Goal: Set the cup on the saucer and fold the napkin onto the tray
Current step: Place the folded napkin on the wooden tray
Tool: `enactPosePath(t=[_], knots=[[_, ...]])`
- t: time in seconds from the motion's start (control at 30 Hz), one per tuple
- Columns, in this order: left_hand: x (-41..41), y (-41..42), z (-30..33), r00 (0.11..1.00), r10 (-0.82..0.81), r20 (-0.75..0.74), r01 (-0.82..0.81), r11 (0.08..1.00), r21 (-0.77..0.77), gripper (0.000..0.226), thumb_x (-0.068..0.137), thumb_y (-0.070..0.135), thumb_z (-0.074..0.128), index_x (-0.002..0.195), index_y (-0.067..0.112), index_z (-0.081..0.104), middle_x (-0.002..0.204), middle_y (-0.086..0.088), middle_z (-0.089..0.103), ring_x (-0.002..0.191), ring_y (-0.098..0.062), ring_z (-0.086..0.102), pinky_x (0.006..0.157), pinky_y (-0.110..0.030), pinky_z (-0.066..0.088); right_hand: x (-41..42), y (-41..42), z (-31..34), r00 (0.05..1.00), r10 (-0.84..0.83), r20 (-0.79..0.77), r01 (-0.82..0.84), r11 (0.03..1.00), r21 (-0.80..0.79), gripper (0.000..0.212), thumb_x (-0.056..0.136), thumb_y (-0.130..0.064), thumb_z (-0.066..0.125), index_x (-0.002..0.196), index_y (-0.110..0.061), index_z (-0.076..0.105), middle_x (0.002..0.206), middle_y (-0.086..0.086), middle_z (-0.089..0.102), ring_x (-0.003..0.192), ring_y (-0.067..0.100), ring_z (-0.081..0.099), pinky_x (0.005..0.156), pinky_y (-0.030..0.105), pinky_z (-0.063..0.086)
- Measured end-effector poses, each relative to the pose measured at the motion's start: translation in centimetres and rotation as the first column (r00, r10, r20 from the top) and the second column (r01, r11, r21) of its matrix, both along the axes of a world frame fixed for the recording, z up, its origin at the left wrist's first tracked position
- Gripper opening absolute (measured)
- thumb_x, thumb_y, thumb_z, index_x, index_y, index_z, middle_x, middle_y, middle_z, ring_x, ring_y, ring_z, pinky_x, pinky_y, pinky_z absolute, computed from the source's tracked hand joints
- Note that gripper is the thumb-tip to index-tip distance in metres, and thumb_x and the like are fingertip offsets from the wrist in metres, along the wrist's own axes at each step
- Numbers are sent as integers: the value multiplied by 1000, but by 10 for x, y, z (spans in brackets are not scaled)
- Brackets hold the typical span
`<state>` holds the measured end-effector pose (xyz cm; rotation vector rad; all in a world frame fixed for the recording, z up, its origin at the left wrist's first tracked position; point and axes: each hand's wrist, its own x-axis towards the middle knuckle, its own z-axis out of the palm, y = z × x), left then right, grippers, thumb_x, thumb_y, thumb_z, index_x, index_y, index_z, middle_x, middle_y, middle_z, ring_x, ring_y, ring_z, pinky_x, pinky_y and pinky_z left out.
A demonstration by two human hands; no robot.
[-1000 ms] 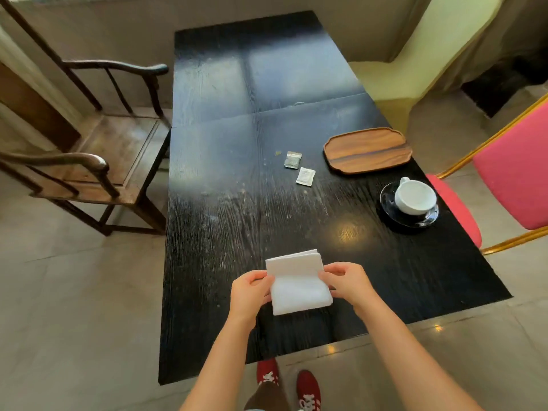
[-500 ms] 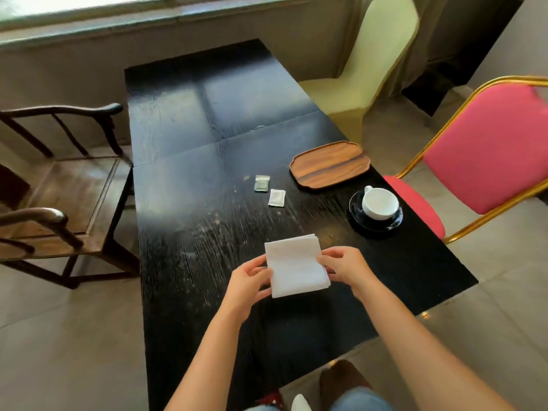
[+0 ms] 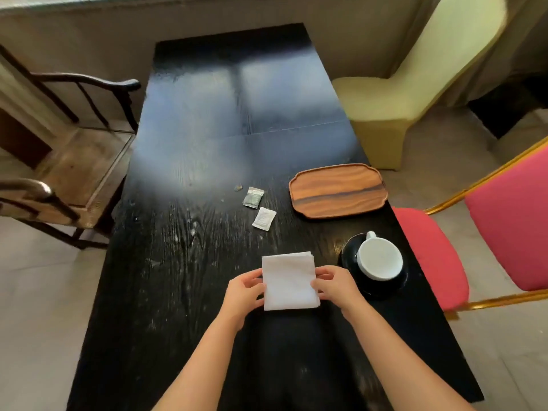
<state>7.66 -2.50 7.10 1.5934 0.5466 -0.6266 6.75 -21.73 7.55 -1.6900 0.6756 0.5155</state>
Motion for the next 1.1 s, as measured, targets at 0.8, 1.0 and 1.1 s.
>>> enactPosePath(t=[0.8,1.0,1.1], knots=[[207,-119,-53,915,-82,394,-56,943,327,19,75,-2,62,83,16,61,82,5,64,78,-10,61,72,-19,49,225,-112,-48,941,197,277,-107,946,-307,15,81,-3,60,85,-17,56,82,0,60,79,16,56,62,24,42],[226,-143,-76,912,-119,394,-26,939,343,21,77,1,62,91,16,62,92,3,63,87,-12,61,74,-17,43,237,-133,-69,935,182,303,-66,932,-357,11,84,-7,60,89,-16,58,85,-2,58,83,15,55,64,28,50],[224,-156,-84,895,-143,422,-10,940,341,23,77,0,61,96,12,63,93,3,62,86,-11,60,74,-13,46,237,-142,-76,939,167,302,-37,919,-393,10,84,-8,59,90,-16,58,87,-1,59,86,17,56,71,35,51]])
